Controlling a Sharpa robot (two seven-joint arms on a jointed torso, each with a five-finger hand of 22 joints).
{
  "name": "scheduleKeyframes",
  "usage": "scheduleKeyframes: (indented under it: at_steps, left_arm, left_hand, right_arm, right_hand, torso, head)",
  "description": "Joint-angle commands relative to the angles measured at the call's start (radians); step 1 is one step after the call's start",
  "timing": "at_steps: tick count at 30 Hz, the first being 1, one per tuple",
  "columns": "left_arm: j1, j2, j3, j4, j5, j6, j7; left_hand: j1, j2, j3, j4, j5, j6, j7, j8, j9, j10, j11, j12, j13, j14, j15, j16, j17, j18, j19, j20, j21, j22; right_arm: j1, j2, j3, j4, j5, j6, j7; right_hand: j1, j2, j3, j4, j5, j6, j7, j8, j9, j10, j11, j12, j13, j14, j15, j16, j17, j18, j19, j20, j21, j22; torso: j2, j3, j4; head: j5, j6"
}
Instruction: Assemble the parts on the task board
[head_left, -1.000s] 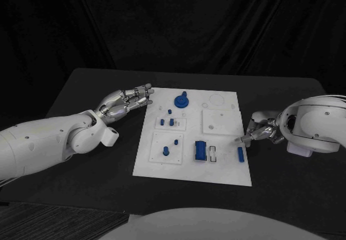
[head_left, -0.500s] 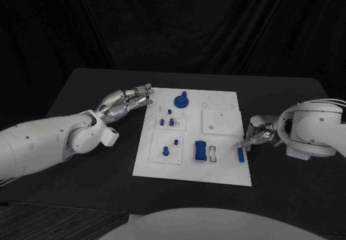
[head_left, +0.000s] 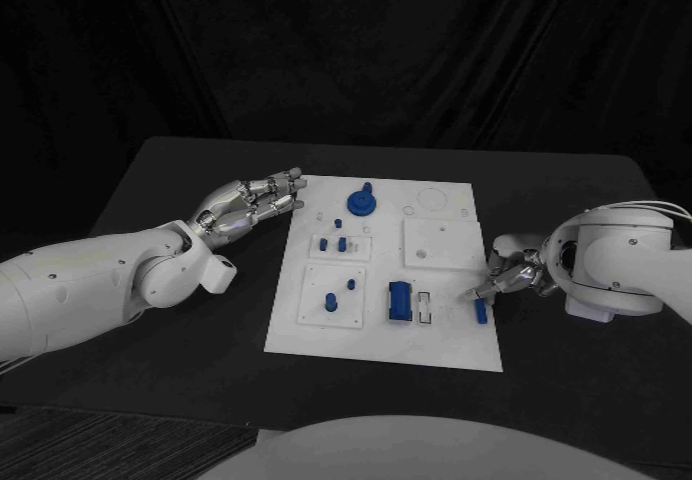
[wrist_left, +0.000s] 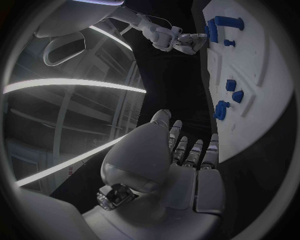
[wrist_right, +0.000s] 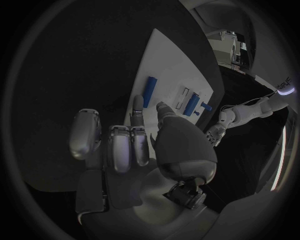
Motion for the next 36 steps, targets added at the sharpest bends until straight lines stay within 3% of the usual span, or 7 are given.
scheduleKeyframes:
  at_steps: [1,12,18,21,29,32,36]
  left_arm:
    - [-0.001,0.002,0.001,0.001,0.005,0.014,0.069]
    - [-0.002,0.001,0.001,0.002,0.005,0.016,0.068]
    - [-0.002,0.001,0.001,0.002,0.005,0.018,0.066]
    - [-0.002,0.001,0.001,0.002,0.005,0.020,0.064]
    - [-0.002,0.001,0.001,0.002,0.005,0.023,0.064]
    - [-0.002,0.001,0.001,0.002,0.005,0.023,0.064]
    - [-0.002,0.000,0.001,0.002,0.005,0.023,0.064]
  left_hand:
    - [0.012,-0.006,0.015,-0.020,0.017,0.010,-0.003,0.005,0.004,-0.004,0.010,0.019,0.002,0.002,0.009,0.019,0.012,0.008,0.005,-0.001,0.001,-0.007]
    - [0.012,-0.006,0.017,-0.021,0.018,0.010,-0.002,0.005,0.004,-0.004,0.011,0.019,0.002,0.002,0.009,0.020,0.012,0.007,0.005,-0.001,0.001,-0.008]
    - [0.011,-0.006,0.020,-0.024,0.018,0.017,0.002,0.006,0.005,-0.002,0.016,0.024,0.003,0.004,0.012,0.021,0.013,0.006,0.005,-0.001,0.001,-0.008]
    - [0.011,-0.006,0.021,-0.024,0.018,0.018,0.003,0.006,0.005,-0.001,0.017,0.025,0.003,0.004,0.013,0.022,0.013,0.005,0.006,-0.001,0.001,-0.008]
    - [0.010,-0.006,0.022,-0.026,0.018,0.021,0.005,0.007,0.005,0.000,0.019,0.027,0.003,0.005,0.014,0.022,0.013,0.004,0.005,-0.001,0.001,-0.010]
    - [0.010,-0.006,0.024,-0.027,0.019,0.023,0.006,0.007,0.005,0.001,0.021,0.029,0.003,0.005,0.015,0.023,0.013,0.004,0.006,-0.001,0.001,-0.010]
    - [0.010,-0.006,0.024,-0.027,0.019,0.023,0.006,0.007,0.005,0.001,0.021,0.029,0.003,0.005,0.015,0.023,0.013,0.004,0.006,-0.001,0.001,-0.010]
  right_arm:
    - [-0.004,0.002,0.000,-0.002,0.007,0.004,-0.017]
    - [-0.014,0.013,0.000,-0.011,-0.008,0.035,-0.018]
    - [-0.019,0.018,0.000,-0.011,-0.021,0.044,-0.019]
    - [-0.021,0.020,0.000,-0.010,-0.025,0.041,-0.019]
    - [-0.024,0.025,0.000,-0.003,-0.026,0.004,-0.019]
    - [-0.025,0.026,0.000,0.002,-0.019,-0.024,-0.019]
    - [-0.026,0.026,0.000,0.009,-0.013,-0.056,-0.019]
  right_hand:
    - [0.039,0.012,0.010,-0.017,0.061,-0.012,-0.001,0.003,0.009,0.116,-0.003,0.017,0.277,0.103,-0.003,-0.012,0.211,0.020,-0.005,-0.002,-0.024,0.168]
    - [0.097,-0.001,0.058,-0.077,0.177,-0.050,0.009,-0.031,-0.016,0.116,0.005,0.017,0.277,0.099,0.003,-0.024,0.194,0.024,-0.014,0.002,-0.052,0.161]
    - [0.126,-0.009,0.091,-0.115,0.193,-0.077,0.021,-0.059,-0.036,0.116,0.016,0.017,0.277,0.098,0.011,-0.028,0.189,0.027,-0.019,0.009,-0.072,0.156]
    - [0.137,-0.010,0.109,-0.132,0.180,-0.082,0.025,-0.067,-0.045,0.116,0.020,0.017,0.277,0.098,0.014,-0.029,0.188,0.028,-0.020,0.012,-0.077,0.154]
    - [0.165,-0.019,0.170,-0.190,0.171,-0.100,0.039,-0.093,-0.076,0.116,0.032,0.017,0.277,0.100,0.025,-0.020,0.200,0.030,-0.023,0.022,-0.094,0.151]
    - [0.176,-0.018,0.192,-0.211,0.196,-0.087,0.038,-0.088,-0.080,0.116,0.031,0.017,0.277,0.102,0.024,-0.015,0.207,0.031,-0.023,0.023,-0.098,0.150]
    - [0.191,-0.031,0.261,-0.269,0.220,-0.068,0.036,-0.077,-0.081,0.116,0.029,0.017,0.277,0.102,0.023,-0.013,0.209,0.032,-0.022,0.021,-0.103,0.150]
  torso:
    - [0.000,0.0001,-0.0008]
    - [-0.001,-0.0004,0.0006]
    - [-0.001,-0.0003,0.0004]
    - [-0.001,-0.0002,0.0003]
    - [-0.001,0.0000,-0.0003]
    - [0.000,-0.0002,-0.0002]
    - [0.000,-0.0002,0.0001]
  head:
    - [0.002,0.000]
    - [0.003,0.000]
    - [0.002,0.000]
    - [0.003,0.000]
    - [0.005,0.000]
    - [0.006,0.000]
    - [0.007,0.000]
